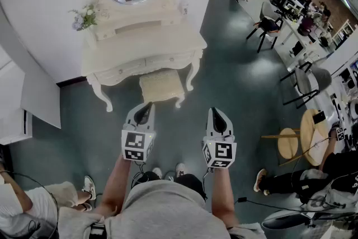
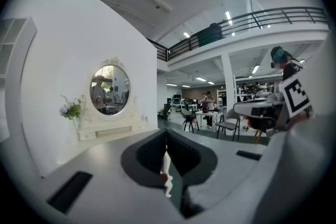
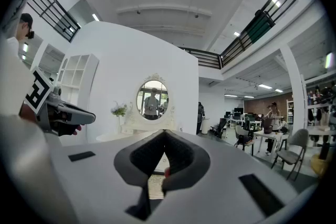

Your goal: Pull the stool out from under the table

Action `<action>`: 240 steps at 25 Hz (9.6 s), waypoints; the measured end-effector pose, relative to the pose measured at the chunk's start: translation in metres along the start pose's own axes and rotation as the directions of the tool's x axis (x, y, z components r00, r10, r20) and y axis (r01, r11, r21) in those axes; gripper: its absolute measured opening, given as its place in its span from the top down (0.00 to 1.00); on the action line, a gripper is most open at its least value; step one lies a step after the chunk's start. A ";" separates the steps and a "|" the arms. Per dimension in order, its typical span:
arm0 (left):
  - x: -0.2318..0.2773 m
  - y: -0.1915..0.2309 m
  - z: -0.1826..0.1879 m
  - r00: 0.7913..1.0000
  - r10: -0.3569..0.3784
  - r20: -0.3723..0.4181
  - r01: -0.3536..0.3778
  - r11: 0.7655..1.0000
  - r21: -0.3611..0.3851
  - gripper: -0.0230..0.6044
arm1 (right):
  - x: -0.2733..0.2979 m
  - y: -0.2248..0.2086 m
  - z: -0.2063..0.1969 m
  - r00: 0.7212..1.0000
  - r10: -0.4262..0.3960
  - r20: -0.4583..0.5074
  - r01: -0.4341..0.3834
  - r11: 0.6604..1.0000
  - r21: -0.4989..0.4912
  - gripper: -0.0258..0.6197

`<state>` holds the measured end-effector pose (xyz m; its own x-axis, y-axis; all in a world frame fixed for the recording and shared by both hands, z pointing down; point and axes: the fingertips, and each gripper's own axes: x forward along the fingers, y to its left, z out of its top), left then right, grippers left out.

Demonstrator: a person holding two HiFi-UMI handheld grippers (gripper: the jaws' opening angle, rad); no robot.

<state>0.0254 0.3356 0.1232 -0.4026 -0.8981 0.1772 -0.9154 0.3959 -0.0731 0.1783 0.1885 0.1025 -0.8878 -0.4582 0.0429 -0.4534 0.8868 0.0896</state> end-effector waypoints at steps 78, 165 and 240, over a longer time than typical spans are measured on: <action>0.367 0.189 -0.348 0.906 0.186 -0.380 -0.280 0.936 -0.211 0.96 | 0.465 -0.006 -0.407 0.844 0.343 -0.411 -0.288 0.938 0.191 0.94; 0.432 0.235 -0.641 0.872 -0.159 -0.463 -0.247 0.674 -0.696 0.26 | 0.527 0.013 -0.683 0.555 0.674 -0.488 -0.262 0.699 0.666 0.33; 0.566 -0.325 -0.551 0.447 -0.722 -0.528 0.521 0.690 -0.503 0.29 | 0.018 -0.371 -0.713 0.729 -0.266 -0.631 0.675 0.433 0.597 0.33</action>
<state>0.0978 -0.1963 0.7886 0.4834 -0.5866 0.6498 -0.8388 -0.0980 0.5355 0.3875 -0.1918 0.7797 -0.4768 -0.6075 0.6353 -0.8428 0.1106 -0.5268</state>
